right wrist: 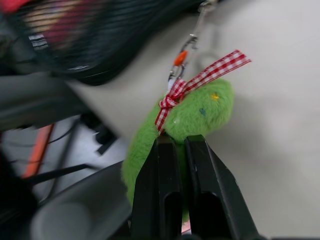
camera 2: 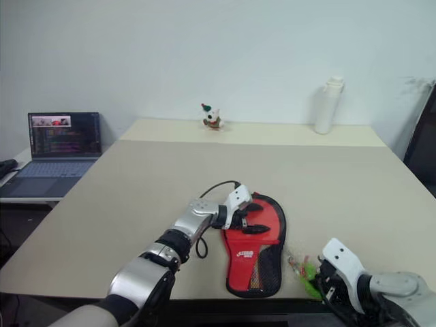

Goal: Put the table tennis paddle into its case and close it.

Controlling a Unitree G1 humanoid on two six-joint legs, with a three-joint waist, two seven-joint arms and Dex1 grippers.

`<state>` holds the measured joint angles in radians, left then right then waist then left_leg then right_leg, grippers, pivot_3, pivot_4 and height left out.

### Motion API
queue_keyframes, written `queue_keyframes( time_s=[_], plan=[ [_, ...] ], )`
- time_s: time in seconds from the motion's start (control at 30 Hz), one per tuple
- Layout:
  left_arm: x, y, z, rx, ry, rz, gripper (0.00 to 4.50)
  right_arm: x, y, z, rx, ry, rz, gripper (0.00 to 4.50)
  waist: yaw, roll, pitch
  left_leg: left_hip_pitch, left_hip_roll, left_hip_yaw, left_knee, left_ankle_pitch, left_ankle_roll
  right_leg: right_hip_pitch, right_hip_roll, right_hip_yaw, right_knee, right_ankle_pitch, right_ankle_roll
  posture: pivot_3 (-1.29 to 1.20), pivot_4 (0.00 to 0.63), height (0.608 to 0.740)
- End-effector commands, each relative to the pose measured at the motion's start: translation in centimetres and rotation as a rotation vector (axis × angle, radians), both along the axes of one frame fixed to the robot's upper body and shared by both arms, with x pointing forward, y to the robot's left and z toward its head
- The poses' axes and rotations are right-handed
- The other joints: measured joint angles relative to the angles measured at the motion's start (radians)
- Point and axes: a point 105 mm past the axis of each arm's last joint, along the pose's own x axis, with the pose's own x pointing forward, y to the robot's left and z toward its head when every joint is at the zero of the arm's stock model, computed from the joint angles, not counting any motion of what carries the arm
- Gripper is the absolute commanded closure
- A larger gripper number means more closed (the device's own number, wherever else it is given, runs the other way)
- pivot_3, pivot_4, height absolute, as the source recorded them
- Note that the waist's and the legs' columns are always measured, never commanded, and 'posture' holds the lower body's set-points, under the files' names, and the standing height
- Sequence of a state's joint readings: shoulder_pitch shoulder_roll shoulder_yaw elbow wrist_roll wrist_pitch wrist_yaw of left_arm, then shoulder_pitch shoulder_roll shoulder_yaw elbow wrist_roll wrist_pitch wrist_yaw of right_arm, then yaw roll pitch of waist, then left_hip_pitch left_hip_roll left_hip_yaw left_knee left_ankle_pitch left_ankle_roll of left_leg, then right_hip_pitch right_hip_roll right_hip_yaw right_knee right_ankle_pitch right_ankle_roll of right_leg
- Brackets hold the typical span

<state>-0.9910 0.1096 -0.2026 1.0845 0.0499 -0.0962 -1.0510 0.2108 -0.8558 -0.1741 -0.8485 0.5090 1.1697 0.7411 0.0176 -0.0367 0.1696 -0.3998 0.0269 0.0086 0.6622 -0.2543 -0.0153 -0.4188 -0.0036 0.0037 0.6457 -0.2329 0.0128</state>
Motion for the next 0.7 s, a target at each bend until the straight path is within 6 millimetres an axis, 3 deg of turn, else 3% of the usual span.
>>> queue_keyframes(
  time_s=[0.03,0.43,0.7],
  plan=[
    [-0.3,0.4,-1.8,0.057,0.040,0.019,0.33,-2.3,1.6,0.0,0.054,0.080,0.079,4.46,0.000,0.000,0.000,0.000,0.000,0.000,0.000,0.000,0.000,0.000,0.000,0.000,0.000,0.000,0.000,0.00,0.150,0.740],
    [-0.3,0.2,-2.0,0.058,0.039,0.032,0.33,-6.5,4.1,0.3,0.172,0.208,0.222,4.46,-0.003,0.000,0.000,0.004,0.001,-0.005,0.000,0.000,0.000,0.006,0.000,-0.010,-0.001,0.001,0.001,0.00,0.150,0.740],
    [-0.4,0.0,-2.0,0.054,0.043,0.025,0.33,-5.2,3.8,-0.3,0.160,0.178,0.183,4.46,-0.003,0.000,0.000,0.005,0.001,-0.006,0.001,0.000,0.000,0.008,-0.001,-0.012,-0.001,0.001,0.001,0.00,0.150,0.740]
  ],
)
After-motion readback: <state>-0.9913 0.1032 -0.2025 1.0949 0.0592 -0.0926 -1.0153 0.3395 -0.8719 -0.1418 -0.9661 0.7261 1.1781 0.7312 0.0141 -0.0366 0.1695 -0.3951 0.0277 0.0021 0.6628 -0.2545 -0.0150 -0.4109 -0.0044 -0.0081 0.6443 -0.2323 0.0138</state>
